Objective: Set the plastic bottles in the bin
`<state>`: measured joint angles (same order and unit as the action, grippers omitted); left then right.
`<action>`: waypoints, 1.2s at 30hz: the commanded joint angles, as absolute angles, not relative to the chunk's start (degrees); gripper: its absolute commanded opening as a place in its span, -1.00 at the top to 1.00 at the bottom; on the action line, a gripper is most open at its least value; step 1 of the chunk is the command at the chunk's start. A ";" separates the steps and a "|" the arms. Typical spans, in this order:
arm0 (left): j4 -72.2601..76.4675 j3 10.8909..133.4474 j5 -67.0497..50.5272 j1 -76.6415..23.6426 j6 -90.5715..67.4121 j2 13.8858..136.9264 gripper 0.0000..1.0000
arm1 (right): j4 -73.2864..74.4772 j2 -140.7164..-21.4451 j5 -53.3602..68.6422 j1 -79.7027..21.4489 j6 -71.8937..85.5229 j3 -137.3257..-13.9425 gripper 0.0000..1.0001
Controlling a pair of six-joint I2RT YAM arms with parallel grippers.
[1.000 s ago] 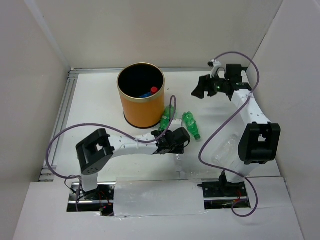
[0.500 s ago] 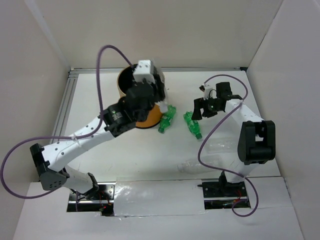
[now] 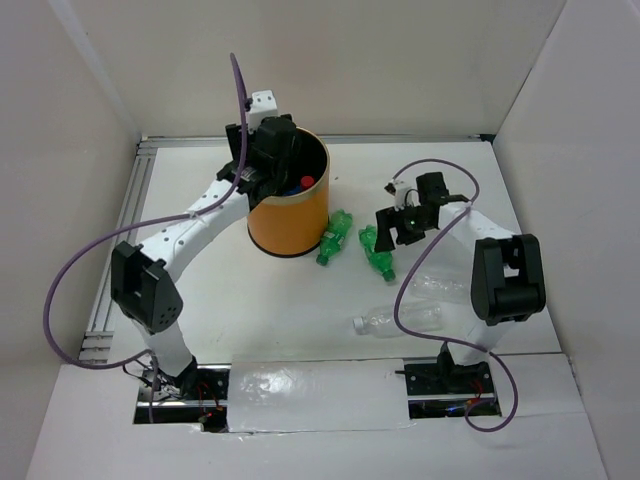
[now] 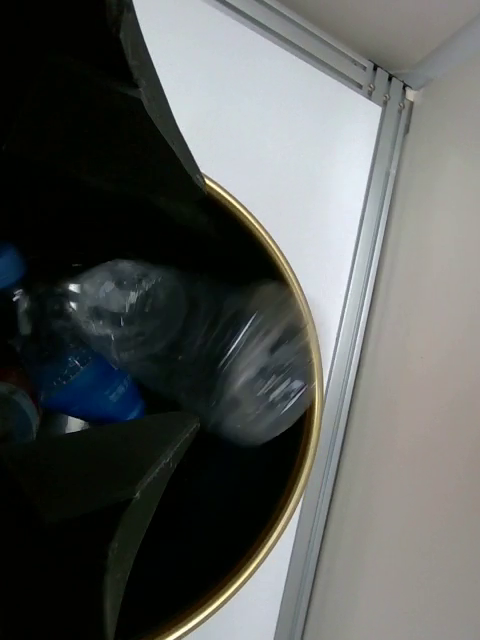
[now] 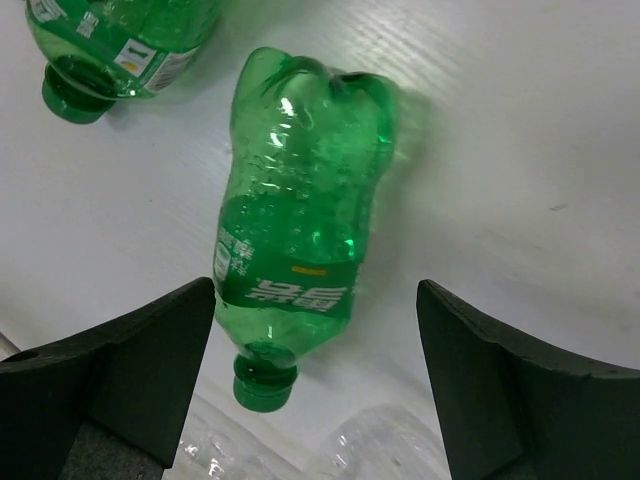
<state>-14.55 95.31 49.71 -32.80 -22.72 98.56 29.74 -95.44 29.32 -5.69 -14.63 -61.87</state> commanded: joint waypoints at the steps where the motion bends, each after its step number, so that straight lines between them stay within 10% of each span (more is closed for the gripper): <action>1: -19.15 101.43 49.92 -33.48 -24.43 99.23 -0.99 | 29.09 -97.46 31.29 -8.87 -14.85 -61.00 -0.77; 8: -10.38 82.91 46.79 -41.91 -17.69 80.71 -0.94 | 25.23 -101.33 23.66 -14.68 -12.05 -61.08 -0.60; 14: -1.96 58.92 31.86 -54.30 -14.94 63.73 -0.28 | 29.79 -101.35 26.54 -10.64 -15.36 -65.56 0.41; 17: 3.15 48.45 23.68 -60.89 -15.73 61.96 -0.20 | 34.17 -97.84 30.57 -7.74 -18.80 -71.61 0.59; 25: 20.21 45.52 15.04 -72.33 -6.34 79.49 -0.62 | 35.96 -96.06 56.84 -7.19 -25.85 -104.27 0.68; 36: 23.65 56.15 9.85 -74.61 2.19 97.27 -0.76 | 27.87 -117.66 59.85 -20.82 -17.06 -134.38 0.42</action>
<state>18.50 52.42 12.71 -73.63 -1.63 94.56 29.85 -108.57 57.01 -18.17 -21.52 -132.60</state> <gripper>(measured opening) 0.882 0.661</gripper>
